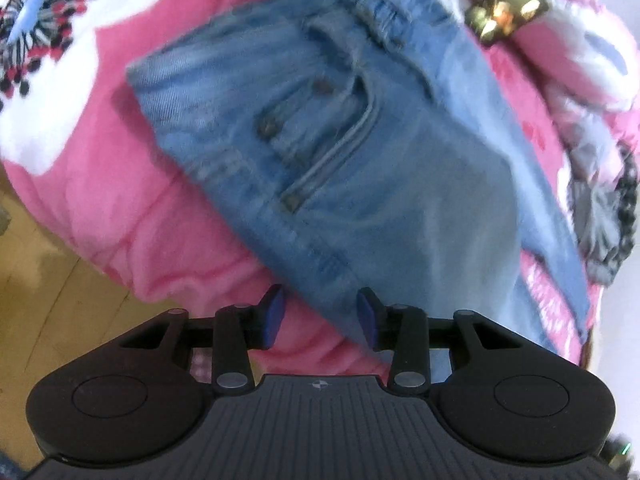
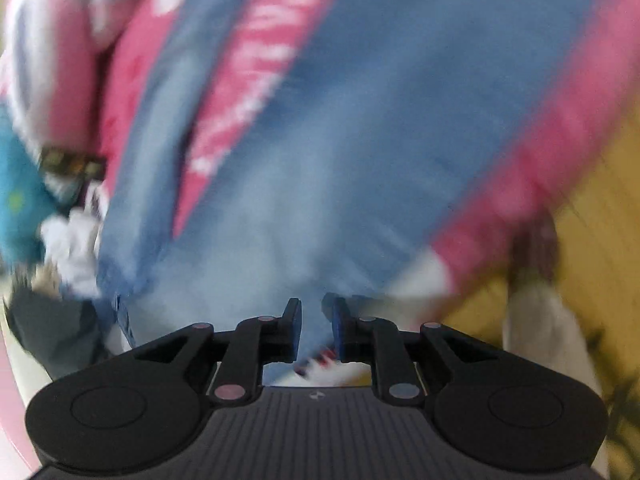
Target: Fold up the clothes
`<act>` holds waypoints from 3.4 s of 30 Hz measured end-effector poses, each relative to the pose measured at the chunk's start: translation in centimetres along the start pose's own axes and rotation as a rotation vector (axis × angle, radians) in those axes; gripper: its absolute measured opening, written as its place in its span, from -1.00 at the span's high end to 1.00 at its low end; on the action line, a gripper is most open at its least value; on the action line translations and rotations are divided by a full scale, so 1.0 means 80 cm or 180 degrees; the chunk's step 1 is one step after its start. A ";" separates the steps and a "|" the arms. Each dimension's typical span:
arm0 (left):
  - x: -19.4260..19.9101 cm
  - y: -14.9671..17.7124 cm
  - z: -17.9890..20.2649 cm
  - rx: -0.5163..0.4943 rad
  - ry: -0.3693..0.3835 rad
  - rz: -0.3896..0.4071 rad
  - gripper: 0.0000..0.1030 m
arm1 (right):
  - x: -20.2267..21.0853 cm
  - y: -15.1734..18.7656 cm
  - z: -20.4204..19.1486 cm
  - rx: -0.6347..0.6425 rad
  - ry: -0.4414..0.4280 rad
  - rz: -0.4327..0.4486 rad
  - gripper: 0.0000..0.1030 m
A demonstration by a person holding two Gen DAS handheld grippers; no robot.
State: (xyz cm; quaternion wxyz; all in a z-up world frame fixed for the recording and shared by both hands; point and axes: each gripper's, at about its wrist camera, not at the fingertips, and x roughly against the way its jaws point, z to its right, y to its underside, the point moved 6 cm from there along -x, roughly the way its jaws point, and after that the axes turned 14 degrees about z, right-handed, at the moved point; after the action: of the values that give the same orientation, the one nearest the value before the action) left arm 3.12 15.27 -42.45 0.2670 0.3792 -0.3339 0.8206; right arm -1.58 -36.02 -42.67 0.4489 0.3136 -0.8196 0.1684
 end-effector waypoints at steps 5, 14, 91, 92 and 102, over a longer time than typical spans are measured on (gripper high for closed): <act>0.004 -0.010 0.000 0.0284 0.0102 0.0058 0.28 | 0.029 -0.020 0.048 -0.0559 -0.0031 0.0358 0.67; 0.002 -0.012 -0.003 0.0240 0.0055 -0.0009 0.28 | 0.063 -0.092 0.122 -0.1458 -0.0199 0.1317 0.46; -0.126 -0.199 0.212 -0.0258 0.0659 0.1323 0.99 | -0.035 -0.377 -0.200 -0.0036 -0.0663 0.1745 0.95; -0.143 -0.199 0.211 -0.0268 0.0557 0.1276 0.99 | -0.051 -0.384 -0.203 -0.0018 -0.0628 0.1698 0.95; -0.199 -0.209 0.208 -0.0028 0.0349 0.1147 0.47 | -0.163 -0.430 -0.196 -0.0149 -0.0310 0.1200 0.90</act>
State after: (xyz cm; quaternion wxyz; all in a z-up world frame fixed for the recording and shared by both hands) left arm 31.16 10.39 -41.30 0.1351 0.2668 -0.3849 0.8731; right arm 36.42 -48.20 -45.38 0.3764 0.1519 -0.8883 0.2151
